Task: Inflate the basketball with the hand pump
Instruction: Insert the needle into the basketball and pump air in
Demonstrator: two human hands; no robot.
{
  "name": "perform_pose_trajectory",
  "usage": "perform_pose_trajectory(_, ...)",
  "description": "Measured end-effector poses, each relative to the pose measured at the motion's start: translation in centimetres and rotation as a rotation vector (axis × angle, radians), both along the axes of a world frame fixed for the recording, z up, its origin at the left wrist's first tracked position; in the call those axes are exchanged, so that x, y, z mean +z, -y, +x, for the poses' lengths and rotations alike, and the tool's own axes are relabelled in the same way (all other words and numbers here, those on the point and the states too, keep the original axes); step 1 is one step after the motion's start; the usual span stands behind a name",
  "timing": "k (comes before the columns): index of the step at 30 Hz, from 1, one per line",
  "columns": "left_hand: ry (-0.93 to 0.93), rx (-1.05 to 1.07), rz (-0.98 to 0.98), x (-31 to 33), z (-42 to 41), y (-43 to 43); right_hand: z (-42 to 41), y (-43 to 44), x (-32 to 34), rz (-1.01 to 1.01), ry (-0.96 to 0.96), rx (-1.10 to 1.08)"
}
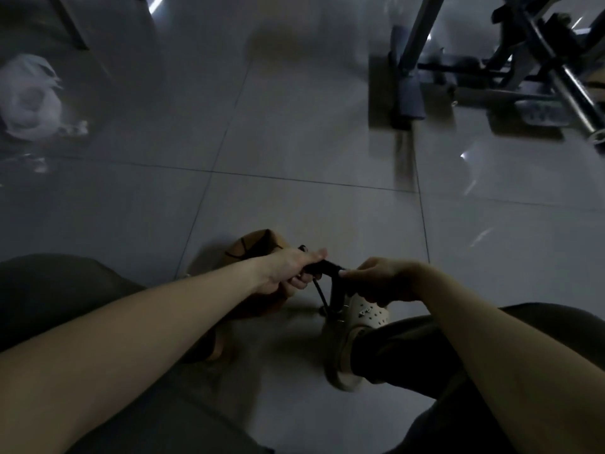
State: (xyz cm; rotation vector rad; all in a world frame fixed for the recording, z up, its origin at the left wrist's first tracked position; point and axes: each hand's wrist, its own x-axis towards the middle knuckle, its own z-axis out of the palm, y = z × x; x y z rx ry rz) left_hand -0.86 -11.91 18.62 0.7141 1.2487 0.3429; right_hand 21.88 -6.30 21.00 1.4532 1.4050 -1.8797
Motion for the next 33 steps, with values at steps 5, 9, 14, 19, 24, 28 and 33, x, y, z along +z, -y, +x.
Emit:
perform_pose_trajectory(5, -0.407, 0.009, 0.229, -1.1, 1.0, 0.6, -3.0, 1.8, -1.9, 0.606, 0.295, 0.275)
perform_pose_trajectory(9, -0.723, -0.264, 0.659, -1.0, 2.2, 0.8, -2.9, 5.3, -1.4, 1.127, 0.377, 0.511)
perform_pose_trajectory(14, -0.947, -0.521, 1.14, 3.8, 3.0, 1.6, -1.5, 5.4, 2.8, 1.437, 0.355, 0.466)
perform_pose_trajectory(19, -1.234, -0.593, 1.448, 3.9, 3.8, 4.3, -2.4, 8.4, 3.3, 1.534, 0.276, 0.476)
perform_pose_trajectory(24, -1.367, -0.714, 1.272, -3.2, 4.4, 5.3, -3.3, 9.7, -1.1, 1.27, 0.428, 0.553)
perform_pose_trajectory(28, -1.334, -0.699, 1.098, -6.0, 5.9, 5.3, -3.6, 9.3, -3.5, 1.169, 0.458, 0.528)
perform_pose_trajectory(33, -1.344, -0.679, 1.11, -4.0, 8.2, 3.1, -1.7, 7.0, -3.5, 1.143, 0.491, 0.512)
